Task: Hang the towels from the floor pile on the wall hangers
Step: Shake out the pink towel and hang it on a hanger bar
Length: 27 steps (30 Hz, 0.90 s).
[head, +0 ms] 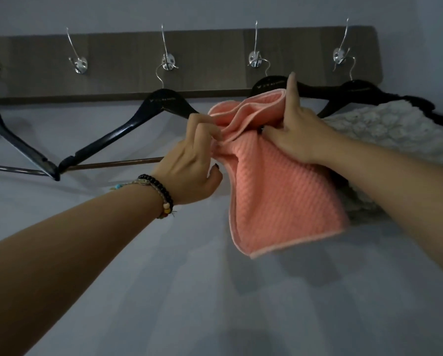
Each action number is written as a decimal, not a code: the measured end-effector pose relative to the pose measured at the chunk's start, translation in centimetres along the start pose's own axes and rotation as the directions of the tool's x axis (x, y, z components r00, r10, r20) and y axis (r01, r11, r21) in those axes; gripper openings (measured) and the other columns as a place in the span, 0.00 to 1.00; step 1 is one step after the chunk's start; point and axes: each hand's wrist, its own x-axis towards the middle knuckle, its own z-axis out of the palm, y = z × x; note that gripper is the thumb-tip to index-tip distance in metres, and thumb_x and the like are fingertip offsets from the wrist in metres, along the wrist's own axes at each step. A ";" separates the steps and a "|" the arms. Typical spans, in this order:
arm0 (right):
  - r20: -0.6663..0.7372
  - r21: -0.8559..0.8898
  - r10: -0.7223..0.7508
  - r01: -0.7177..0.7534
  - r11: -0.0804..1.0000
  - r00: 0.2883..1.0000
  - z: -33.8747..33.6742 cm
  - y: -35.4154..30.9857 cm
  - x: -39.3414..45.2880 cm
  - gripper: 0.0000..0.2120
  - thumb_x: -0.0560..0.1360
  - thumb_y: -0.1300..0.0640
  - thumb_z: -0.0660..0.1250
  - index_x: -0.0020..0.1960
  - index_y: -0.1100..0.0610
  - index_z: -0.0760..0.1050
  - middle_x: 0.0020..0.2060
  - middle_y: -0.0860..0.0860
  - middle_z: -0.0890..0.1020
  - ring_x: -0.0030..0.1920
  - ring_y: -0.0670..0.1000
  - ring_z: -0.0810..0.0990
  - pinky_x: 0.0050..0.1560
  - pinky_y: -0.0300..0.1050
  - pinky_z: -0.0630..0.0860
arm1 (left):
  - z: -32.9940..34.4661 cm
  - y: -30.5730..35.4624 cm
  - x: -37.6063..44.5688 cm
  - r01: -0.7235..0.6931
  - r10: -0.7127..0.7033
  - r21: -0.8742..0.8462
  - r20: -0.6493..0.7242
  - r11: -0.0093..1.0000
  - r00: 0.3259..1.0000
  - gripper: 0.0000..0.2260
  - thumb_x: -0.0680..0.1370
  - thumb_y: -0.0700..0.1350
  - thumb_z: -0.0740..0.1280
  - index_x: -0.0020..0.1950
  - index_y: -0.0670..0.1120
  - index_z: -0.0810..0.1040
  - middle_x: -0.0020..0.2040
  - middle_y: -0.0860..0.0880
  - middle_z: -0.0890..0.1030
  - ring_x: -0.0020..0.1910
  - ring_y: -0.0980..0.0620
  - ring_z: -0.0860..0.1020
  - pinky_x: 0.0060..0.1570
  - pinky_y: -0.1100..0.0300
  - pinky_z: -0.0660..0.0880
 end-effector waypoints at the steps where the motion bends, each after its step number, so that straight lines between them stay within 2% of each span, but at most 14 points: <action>1: 0.021 -0.004 0.012 -0.012 1.000 1.000 -0.3 -0.3 0.0 0.47 0.79 0.46 0.61 0.74 0.56 0.24 0.57 0.57 0.79 0.45 0.52 0.79 0.51 0.47 0.74 | -0.7 0.6 0.2 0.067 -0.065 -0.024 0.067 0.997 0.996 0.21 0.72 0.40 0.68 0.58 0.49 0.60 0.60 0.41 0.68 0.45 0.43 0.77 0.40 0.51 0.79; 3: 0.053 -0.031 0.026 -0.024 0.999 0.998 -1.0 -0.9 0.0 0.46 0.79 0.45 0.60 0.74 0.54 0.24 0.51 0.55 0.78 0.39 0.48 0.76 0.46 0.45 0.72 | -1.9 1.5 0.8 0.197 -0.185 -0.038 0.205 0.980 0.961 0.24 0.73 0.41 0.70 0.63 0.48 0.59 0.62 0.44 0.69 0.49 0.46 0.77 0.44 0.54 0.79; 6: 0.070 -0.068 0.022 -0.018 0.998 0.997 -2.0 -1.8 0.0 0.45 0.79 0.45 0.60 0.75 0.51 0.26 0.42 0.48 0.74 0.36 0.46 0.75 0.39 0.42 0.70 | -3.2 2.2 2.1 0.249 -0.233 -0.006 0.330 0.969 0.915 0.31 0.73 0.43 0.71 0.67 0.49 0.55 0.64 0.46 0.68 0.49 0.49 0.78 0.47 0.55 0.78; 8: 0.079 -0.088 0.021 -0.014 0.996 0.997 -2.5 -2.0 0.0 0.44 0.79 0.44 0.60 0.75 0.48 0.27 0.36 0.48 0.74 0.36 0.50 0.77 0.37 0.44 0.70 | -3.6 2.4 3.0 0.290 -0.260 -0.014 0.398 0.957 0.880 0.33 0.73 0.47 0.72 0.68 0.50 0.53 0.60 0.48 0.72 0.47 0.51 0.78 0.45 0.56 0.77; 11: 0.100 -0.092 0.004 0.005 0.996 0.995 -2.9 -1.7 0.3 0.43 0.78 0.41 0.59 0.75 0.44 0.28 0.32 0.49 0.73 0.32 0.51 0.75 0.36 0.46 0.68 | -3.7 2.3 4.5 0.343 -0.323 0.058 0.508 0.938 0.798 0.32 0.73 0.54 0.71 0.67 0.48 0.55 0.46 0.52 0.75 0.39 0.57 0.75 0.36 0.62 0.70; 12: 0.104 -0.073 -0.002 0.010 0.997 0.995 -2.9 -1.6 0.4 0.42 0.78 0.41 0.59 0.75 0.44 0.29 0.31 0.48 0.71 0.31 0.49 0.73 0.37 0.46 0.68 | -3.7 2.3 4.9 0.329 -0.329 0.099 0.538 0.939 0.776 0.31 0.73 0.55 0.71 0.67 0.48 0.56 0.44 0.53 0.76 0.39 0.56 0.75 0.36 0.62 0.69; 14: 0.101 -0.041 0.006 -0.002 0.999 0.995 -2.8 -1.1 0.8 0.41 0.77 0.41 0.59 0.76 0.45 0.33 0.31 0.44 0.67 0.32 0.47 0.70 0.40 0.46 0.68 | -3.5 2.1 5.6 0.300 -0.317 0.126 0.569 0.946 0.759 0.29 0.74 0.55 0.70 0.67 0.49 0.58 0.47 0.51 0.77 0.41 0.53 0.77 0.40 0.59 0.71; 16: 0.088 -0.029 0.009 -0.007 1.000 0.996 -2.7 -0.9 1.0 0.36 0.76 0.40 0.60 0.76 0.48 0.45 0.32 0.42 0.64 0.37 0.48 0.71 0.44 0.47 0.70 | -3.4 1.7 5.8 0.270 -0.273 0.090 0.559 0.959 0.783 0.27 0.74 0.52 0.70 0.66 0.50 0.59 0.53 0.50 0.76 0.45 0.50 0.78 0.42 0.58 0.72; 18: 0.108 -0.039 0.029 -0.025 0.999 0.994 -2.5 -0.9 1.0 0.25 0.76 0.39 0.60 0.67 0.50 0.60 0.35 0.44 0.69 0.40 0.49 0.73 0.47 0.48 0.72 | -3.4 1.3 5.6 0.207 -0.211 0.068 0.527 0.976 0.823 0.24 0.74 0.50 0.70 0.64 0.52 0.61 0.58 0.51 0.71 0.48 0.50 0.77 0.44 0.57 0.74; 20: 0.163 -0.072 0.047 -0.036 0.997 0.986 -2.0 -0.8 0.8 0.18 0.76 0.37 0.58 0.58 0.48 0.67 0.43 0.47 0.75 0.45 0.49 0.75 0.49 0.50 0.74 | -3.4 0.5 5.2 0.178 -0.186 0.065 0.499 0.982 0.847 0.21 0.75 0.46 0.69 0.64 0.53 0.65 0.61 0.52 0.68 0.51 0.51 0.76 0.50 0.55 0.76; 22: 0.186 -0.110 0.018 0.002 0.994 0.982 -1.2 -0.9 0.8 0.19 0.75 0.34 0.56 0.53 0.47 0.74 0.49 0.47 0.78 0.49 0.50 0.76 0.53 0.50 0.74 | -3.6 -0.2 4.8 0.202 -0.216 0.078 0.448 0.976 0.868 0.13 0.77 0.47 0.67 0.61 0.51 0.72 0.61 0.52 0.67 0.51 0.53 0.75 0.53 0.54 0.77; 24: 0.207 -0.104 -0.005 0.027 0.994 0.978 -0.4 -1.2 1.3 0.23 0.74 0.32 0.54 0.51 0.46 0.78 0.52 0.47 0.80 0.51 0.50 0.76 0.55 0.51 0.73 | -3.8 -0.5 4.6 0.202 -0.234 0.124 0.355 0.971 0.905 0.07 0.79 0.49 0.63 0.54 0.50 0.76 0.58 0.52 0.69 0.48 0.53 0.74 0.50 0.53 0.76; 27: 0.249 -0.023 0.032 -0.027 0.999 0.968 0.4 -1.6 2.3 0.31 0.71 0.27 0.51 0.51 0.48 0.81 0.56 0.48 0.80 0.54 0.52 0.76 0.60 0.53 0.72 | -4.1 -0.4 4.4 0.173 -0.214 0.184 0.231 0.968 0.949 0.09 0.80 0.52 0.58 0.45 0.50 0.73 0.52 0.51 0.70 0.47 0.52 0.71 0.47 0.52 0.73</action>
